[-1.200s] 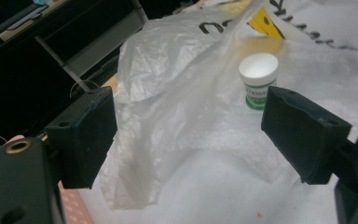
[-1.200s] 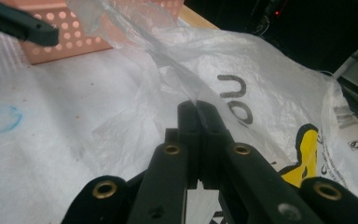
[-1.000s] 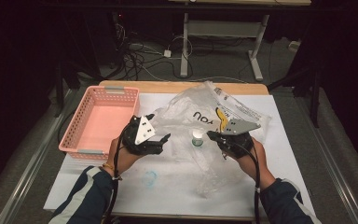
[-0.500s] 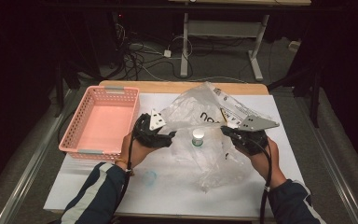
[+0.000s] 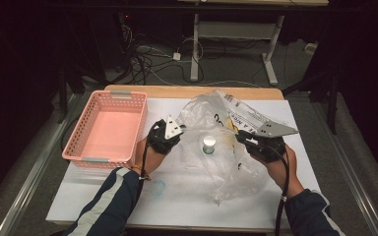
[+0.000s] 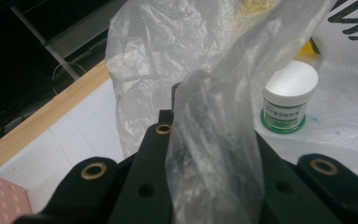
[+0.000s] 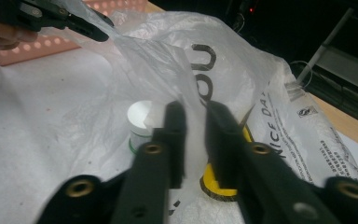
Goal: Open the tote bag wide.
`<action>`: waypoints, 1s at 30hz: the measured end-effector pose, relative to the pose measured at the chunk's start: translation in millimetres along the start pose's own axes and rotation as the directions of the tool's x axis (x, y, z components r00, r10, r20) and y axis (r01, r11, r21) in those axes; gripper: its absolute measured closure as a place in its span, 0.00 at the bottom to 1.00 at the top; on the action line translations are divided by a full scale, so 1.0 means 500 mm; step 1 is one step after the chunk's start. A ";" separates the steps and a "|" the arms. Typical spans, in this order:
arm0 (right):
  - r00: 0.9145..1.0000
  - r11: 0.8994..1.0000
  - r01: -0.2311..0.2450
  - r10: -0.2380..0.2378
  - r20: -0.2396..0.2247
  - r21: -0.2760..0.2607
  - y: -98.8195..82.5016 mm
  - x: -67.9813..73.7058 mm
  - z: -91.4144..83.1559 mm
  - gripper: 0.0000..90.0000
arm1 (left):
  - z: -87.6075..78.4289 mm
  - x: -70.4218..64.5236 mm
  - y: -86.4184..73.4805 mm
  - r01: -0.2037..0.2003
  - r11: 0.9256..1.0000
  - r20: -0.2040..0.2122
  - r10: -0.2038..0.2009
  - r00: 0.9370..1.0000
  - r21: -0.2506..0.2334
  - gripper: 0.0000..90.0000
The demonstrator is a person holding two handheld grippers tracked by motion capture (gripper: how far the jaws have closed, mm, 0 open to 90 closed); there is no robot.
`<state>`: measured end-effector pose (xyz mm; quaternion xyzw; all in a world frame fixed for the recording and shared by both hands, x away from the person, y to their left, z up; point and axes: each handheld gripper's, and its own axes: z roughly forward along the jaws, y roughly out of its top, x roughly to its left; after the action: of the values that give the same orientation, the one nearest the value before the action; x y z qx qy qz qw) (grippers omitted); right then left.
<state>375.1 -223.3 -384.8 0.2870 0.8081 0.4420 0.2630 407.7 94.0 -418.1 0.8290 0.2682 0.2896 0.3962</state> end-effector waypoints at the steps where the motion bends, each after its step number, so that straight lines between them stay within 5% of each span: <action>1: 1.000 1.000 0.005 -0.005 -0.001 -0.002 0.001 0.003 -0.005 0.82 | -0.003 0.000 -0.001 -0.005 1.000 -0.007 0.005 1.000 -0.003 0.96; 4: 1.000 1.000 -0.007 0.007 0.005 -0.026 0.000 0.016 -0.025 0.66 | -0.009 -0.004 -0.005 -0.038 0.999 -0.028 0.038 0.999 0.007 0.97; 8: 1.000 0.999 0.012 -0.011 0.016 -0.036 -0.012 0.042 -0.054 0.53 | -0.010 -0.004 -0.015 -0.031 0.999 -0.018 0.031 0.999 0.012 0.97; 12: 1.000 0.999 0.001 -0.002 -0.026 -0.053 -0.037 0.058 -0.085 0.48 | -0.015 -0.002 -0.019 -0.030 0.999 -0.023 0.030 0.999 0.016 0.97; 18: 0.992 1.000 0.013 -0.011 -0.122 0.017 -0.086 0.065 -0.112 0.42 | -0.021 -0.005 -0.026 -0.053 0.998 -0.025 0.054 0.998 0.035 0.97; 24: 0.971 0.994 0.078 -0.059 -0.233 0.074 -0.129 0.120 -0.100 0.33 | -0.021 -0.010 -0.026 -0.069 0.997 -0.019 0.070 0.997 0.045 0.97; 30: 0.938 0.966 0.186 -0.120 -0.326 0.180 -0.159 0.161 -0.054 0.32 | -0.021 -0.008 -0.029 -0.068 0.997 -0.017 0.069 0.997 0.043 0.97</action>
<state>282.3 -217.6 -454.8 0.1751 0.9012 0.3732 0.1340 394.5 104.4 -425.3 0.8432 0.2495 0.3049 0.3658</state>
